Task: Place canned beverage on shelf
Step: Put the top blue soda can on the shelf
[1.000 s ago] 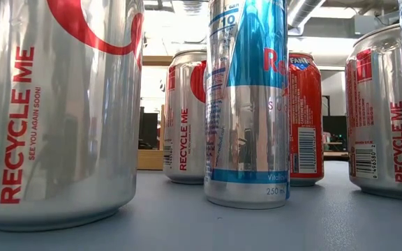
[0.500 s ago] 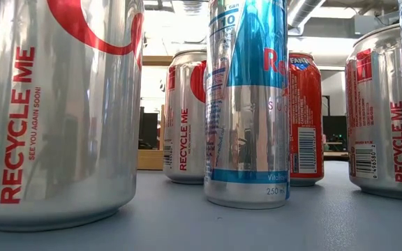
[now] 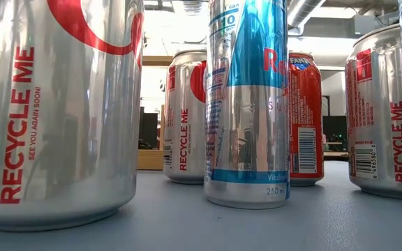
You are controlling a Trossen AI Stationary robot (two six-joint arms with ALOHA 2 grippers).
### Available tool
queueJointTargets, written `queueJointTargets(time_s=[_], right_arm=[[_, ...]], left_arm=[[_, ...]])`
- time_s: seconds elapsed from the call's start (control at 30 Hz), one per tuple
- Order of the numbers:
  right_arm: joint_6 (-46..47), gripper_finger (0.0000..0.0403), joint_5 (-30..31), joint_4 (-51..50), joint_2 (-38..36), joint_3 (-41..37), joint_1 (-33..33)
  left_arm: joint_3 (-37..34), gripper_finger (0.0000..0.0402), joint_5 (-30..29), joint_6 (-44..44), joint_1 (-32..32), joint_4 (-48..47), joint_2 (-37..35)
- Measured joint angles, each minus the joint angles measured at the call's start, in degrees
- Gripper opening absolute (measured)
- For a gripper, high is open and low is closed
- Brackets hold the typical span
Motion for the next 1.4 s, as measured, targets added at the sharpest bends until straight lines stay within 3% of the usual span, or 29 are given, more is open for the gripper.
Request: queueJointTargets(time_s=[0.13,0.27,0.5,0.7,0.93,1.13,1.23,1.4], right_arm=[[0.0,0.0249,0.0,0.9,0.0,0.0,0.0],[0.0,0.0249,0.0,1.5,0.0,0.0,0.0],[0.0,0.0249,0.8,1.7,0.0,0.0,0.0],[0.0,0.0249,0.8,1.7,0.0,0.0,0.0],[0.0,0.0249,0.8,1.6,0.0,0.0,0.0],[-1.2,0.0249,3.1,1.5,0.0,0.0,0.0],[-2.2,0.0249,7.1,1.5,0.0,0.0,0.0],[-5.0,0.0249,12.1,3.5,0.0,0.0,0.0]], left_arm=[[-7.4,0.0274,2.3,-0.9,0.6,8.3,-3.6],[-12.2,0.0274,1.9,-3.0,0.7,10.9,-4.7],[-16.6,0.0248,5.8,-4.2,2.1,14.2,-4.8],[-16.1,0.0211,6.9,-4.6,4.6,14.1,-4.8],[-11.1,0.0206,6.6,-5.3,9.1,7.6,-4.6],[-2.0,0.0206,4.0,-4.8,13.2,-0.4,-4.6],[2.4,0.0208,3.4,-10.0,17.1,-2.0,-4.6],[9.9,0.0209,-4.1,-19.0,22.8,-1.2,-4.6]])
